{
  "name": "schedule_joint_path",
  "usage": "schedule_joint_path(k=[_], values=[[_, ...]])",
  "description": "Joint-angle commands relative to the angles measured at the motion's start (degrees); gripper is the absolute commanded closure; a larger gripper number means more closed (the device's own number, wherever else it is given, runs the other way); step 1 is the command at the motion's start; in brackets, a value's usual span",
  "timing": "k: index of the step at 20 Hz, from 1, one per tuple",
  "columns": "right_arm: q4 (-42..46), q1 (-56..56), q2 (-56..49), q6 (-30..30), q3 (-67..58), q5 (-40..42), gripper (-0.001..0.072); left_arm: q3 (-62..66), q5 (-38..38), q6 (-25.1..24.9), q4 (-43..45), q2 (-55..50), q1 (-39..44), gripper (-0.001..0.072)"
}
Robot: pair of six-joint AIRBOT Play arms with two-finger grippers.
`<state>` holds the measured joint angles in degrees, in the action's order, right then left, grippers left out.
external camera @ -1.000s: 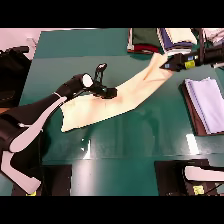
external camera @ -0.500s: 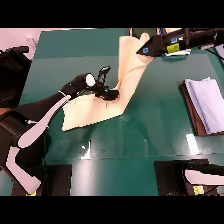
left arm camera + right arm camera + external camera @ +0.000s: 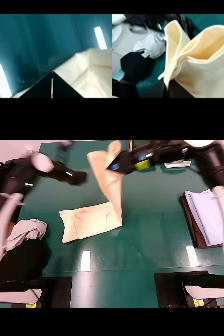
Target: Fold the shirts.
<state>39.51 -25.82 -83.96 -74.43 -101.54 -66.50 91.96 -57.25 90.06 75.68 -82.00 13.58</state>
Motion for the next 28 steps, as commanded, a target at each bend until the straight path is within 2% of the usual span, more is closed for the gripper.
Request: schedule_joint_path(k=[1, 3, 4, 6, 9, 12, 15, 16, 17, 18, 22, 28], values=[[-3.8, -12.2, -6.4, 1.9, -0.1, 11.8, 0.0683, 0.2, -2.2, -0.1, 8.1, 13.1, -9.2, 0.0686], [-6.5, -19.5, -11.8, 5.5, -0.9, 23.2, 0.0386, 0.2, -2.3, -0.1, 8.9, 18.4, -12.6, 0.0686], [-6.4, -22.0, -14.4, 5.5, -2.7, 25.4, 0.0358, 0.2, -2.4, -0.1, 8.9, 20.2, -13.6, 0.0686], [-4.7, -23.0, -17.2, 5.5, -6.4, 23.7, 0.0376, 0.2, -3.1, -0.3, 9.0, 22.3, -14.2, 0.0686], [1.6, -18.5, -14.5, 4.5, -4.8, 17.7, 0.0397, 0.1, -5.3, -0.5, 7.8, 22.3, -13.4, 0.0686], [4.5, -9.2, -8.2, 3.7, 5.3, 12.7, 0.0397, 0.0, -4.8, -1.1, 7.8, 21.3, -8.5, 0.0686], [9.0, 1.8, -2.8, -0.1, 17.0, 5.9, 0.0395, -0.1, -4.5, -2.0, 7.8, 20.1, -3.5, 0.0686], [10.2, 5.6, -1.9, -0.4, 20.8, 4.5, 0.0302, -0.1, -4.5, -2.0, 7.8, 19.6, -2.2, 0.0686], [10.0, 9.1, -1.7, -0.9, 24.1, 3.8, 0.0128, -0.2, -4.4, -2.1, 7.8, 19.1, -1.2, 0.0686], [10.0, 11.6, -2.0, -1.8, 26.7, 3.5, 0.0109, -0.2, -4.3, -2.1, 7.8, 18.6, -0.3, 0.0686], [2.8, 15.0, -8.0, -2.0, 31.2, 3.3, 0.0118, -0.3, -2.9, -2.1, 7.8, 16.8, 2.2, 0.0686], [-13.0, 7.0, -18.6, 4.3, 31.1, 9.9, 0.0121, -0.3, -2.8, -2.1, 7.8, 15.5, 3.2, 0.0686]])
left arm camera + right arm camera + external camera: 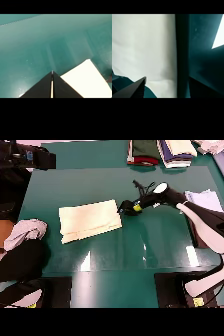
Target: Fold the shirts.
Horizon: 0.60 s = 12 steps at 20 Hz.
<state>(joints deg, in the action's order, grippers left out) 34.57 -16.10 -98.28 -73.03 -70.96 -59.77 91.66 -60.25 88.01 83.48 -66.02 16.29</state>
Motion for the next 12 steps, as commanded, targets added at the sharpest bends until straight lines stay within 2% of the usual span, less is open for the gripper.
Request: schedule_joint_path(k=[1, 4, 5, 6, 8, 12], values=[[-9.9, -3.9, -5.6, 3.6, 0.1, 3.9, 0.0124, 0.0, 0.2, 0.0, -0.1, -0.5, 0.5, 0.0686], [-8.9, -6.9, -9.2, 4.7, -6.1, 3.8, 0.0388, 0.0, 0.2, 0.0, -0.6, -0.6, 0.5, 0.0686], [-8.9, -7.7, -9.7, 6.4, -8.5, 4.2, 0.0588, 0.0, 0.2, 0.0, -1.6, -0.6, 0.5, 0.0687], [-8.7, -8.2, -9.8, 7.1, -10.6, 4.8, 0.0692, 0.0, 0.3, 0.0, -2.5, -0.6, 0.5, 0.0686], [-5.3, -7.9, -9.0, 6.3, -15.0, 5.6, 0.0693, 0.0, 0.5, 0.0, -2.8, -0.6, 2.0, 0.0687], [12.4, -0.9, -1.8, -0.8, -20.9, 4.4, 0.0693, 0.0, 2.4, 0.0, -2.7, -0.6, 8.6, 0.0686]])
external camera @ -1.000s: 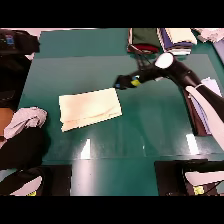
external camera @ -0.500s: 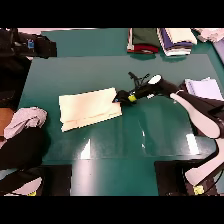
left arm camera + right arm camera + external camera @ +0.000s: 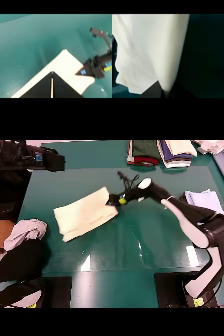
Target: Fold the shirts.
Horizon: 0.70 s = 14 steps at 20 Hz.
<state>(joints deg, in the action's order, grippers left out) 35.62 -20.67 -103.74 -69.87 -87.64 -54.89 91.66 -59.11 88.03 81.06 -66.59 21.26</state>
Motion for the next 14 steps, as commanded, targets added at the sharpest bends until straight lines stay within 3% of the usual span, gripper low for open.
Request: schedule_joint_path(k=[1, 6, 11, 14], values=[[15.8, 7.0, 6.2, -5.6, -4.9, -1.6, 0.0693, 0.0, 1.7, 0.0, -0.3, 0.0, 5.4, 0.0686], [25.5, 29.1, 16.8, -7.5, -5.2, -9.0, 0.0692, 0.0, 2.0, 0.0, -0.3, 0.0, 11.0, 0.0686], [25.4, 51.0, 21.1, -7.5, -5.2, -9.8, 0.0693, 0.0, 4.3, 0.7, -1.6, 0.0, 12.2, 0.0686], [25.4, 57.8, 20.9, -7.5, -5.2, -10.5, 0.0693, 0.0, 5.7, 0.7, -2.6, 0.0, 12.2, 0.0686]])
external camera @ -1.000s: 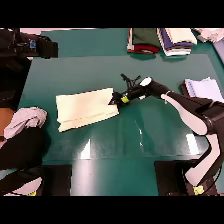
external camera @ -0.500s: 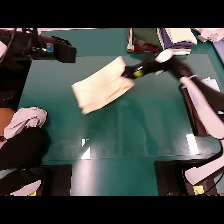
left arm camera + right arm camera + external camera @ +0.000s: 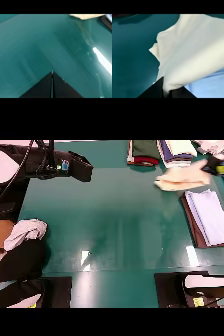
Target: Fold the shirts.
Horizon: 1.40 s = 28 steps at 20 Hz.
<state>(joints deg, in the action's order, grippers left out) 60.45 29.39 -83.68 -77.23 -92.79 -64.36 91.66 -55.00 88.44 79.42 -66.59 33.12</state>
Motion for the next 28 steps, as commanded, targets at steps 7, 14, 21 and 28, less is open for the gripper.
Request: schedule_joint_path(k=[7, 14, 21, 28], values=[[-2.6, 8.9, 4.6, 0.1, -0.6, 3.2, 0.0693, 0.0, 1.8, 0.2, -1.6, 0.0, 0.3, 0.0686], [0.8, 10.0, 5.4, 0.2, -12.5, -5.6, 0.0693, 0.0, 0.9, 0.0, -1.7, 0.0, 0.3, 0.0685], [13.0, 13.3, 16.1, 0.4, 4.7, -7.8, 0.0692, 0.0, -1.7, -0.5, -1.6, 0.0, 0.3, 0.0686], [16.7, 24.2, 29.4, 1.9, 33.0, -8.8, 0.0518, 0.0, -1.6, -0.9, -1.6, 0.0, 0.3, 0.0686]])
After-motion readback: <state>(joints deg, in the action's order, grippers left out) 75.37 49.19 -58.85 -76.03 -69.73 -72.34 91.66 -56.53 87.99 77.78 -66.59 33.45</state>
